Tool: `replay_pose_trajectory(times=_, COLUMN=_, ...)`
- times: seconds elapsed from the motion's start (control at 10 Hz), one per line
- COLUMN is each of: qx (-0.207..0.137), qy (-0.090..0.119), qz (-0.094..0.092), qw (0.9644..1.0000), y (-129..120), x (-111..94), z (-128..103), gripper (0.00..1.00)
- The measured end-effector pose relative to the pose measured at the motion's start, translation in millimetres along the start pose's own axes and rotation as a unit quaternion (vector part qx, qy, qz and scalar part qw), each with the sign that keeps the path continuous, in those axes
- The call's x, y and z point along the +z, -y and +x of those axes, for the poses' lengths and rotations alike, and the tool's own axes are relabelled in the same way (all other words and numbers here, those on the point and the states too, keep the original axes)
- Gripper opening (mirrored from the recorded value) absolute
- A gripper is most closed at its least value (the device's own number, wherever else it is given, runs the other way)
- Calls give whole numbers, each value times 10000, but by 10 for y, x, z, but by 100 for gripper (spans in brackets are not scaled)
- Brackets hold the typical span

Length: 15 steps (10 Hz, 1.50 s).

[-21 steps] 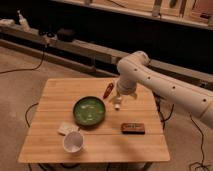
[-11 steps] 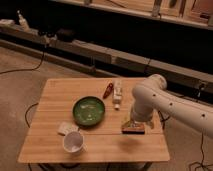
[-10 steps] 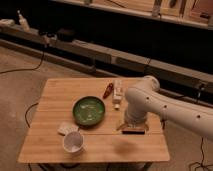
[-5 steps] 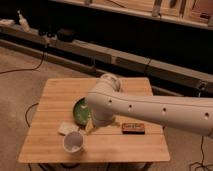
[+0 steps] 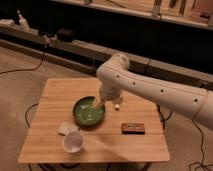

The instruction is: Move the arm in a circular motion

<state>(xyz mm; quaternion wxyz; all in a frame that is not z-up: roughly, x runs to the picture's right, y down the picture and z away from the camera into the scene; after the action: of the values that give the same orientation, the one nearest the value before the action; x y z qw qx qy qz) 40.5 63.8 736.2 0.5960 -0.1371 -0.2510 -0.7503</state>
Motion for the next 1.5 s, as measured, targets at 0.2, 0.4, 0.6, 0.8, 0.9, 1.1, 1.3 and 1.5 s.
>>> replay_pose_trajectory(times=0.2, qx=213, qy=70, qz=-5, qw=9997, y=-426, x=113, z=76, gripper=80)
replay_pose_trajectory(times=0.4, qx=583, qy=203, qz=-33, qw=9981, y=-859, x=220, z=-26, gripper=80)
replay_pose_trajectory(times=0.6, qx=1083, qy=360, qz=-190, qw=9933, y=-1270, x=258, z=-318, gripper=80)
replay_pose_trajectory(times=0.8, qx=1412, qy=495, qz=-348, qw=9881, y=-1388, x=219, z=-658, gripper=80)
replay_pose_trajectory(times=0.9, qx=1509, qy=615, qz=-403, qw=9858, y=-1307, x=200, z=-842, gripper=80)
replay_pose_trajectory(times=1.1, qx=1660, qy=908, qz=-511, qw=9806, y=-921, x=152, z=-1271, gripper=80)
replay_pose_trajectory(times=1.3, qx=1411, qy=1071, qz=-642, qw=9821, y=-338, x=100, z=-1595, gripper=80)
replay_pose_trajectory(times=1.5, qx=922, qy=986, qz=-596, qw=9890, y=220, x=27, z=-1617, gripper=80)
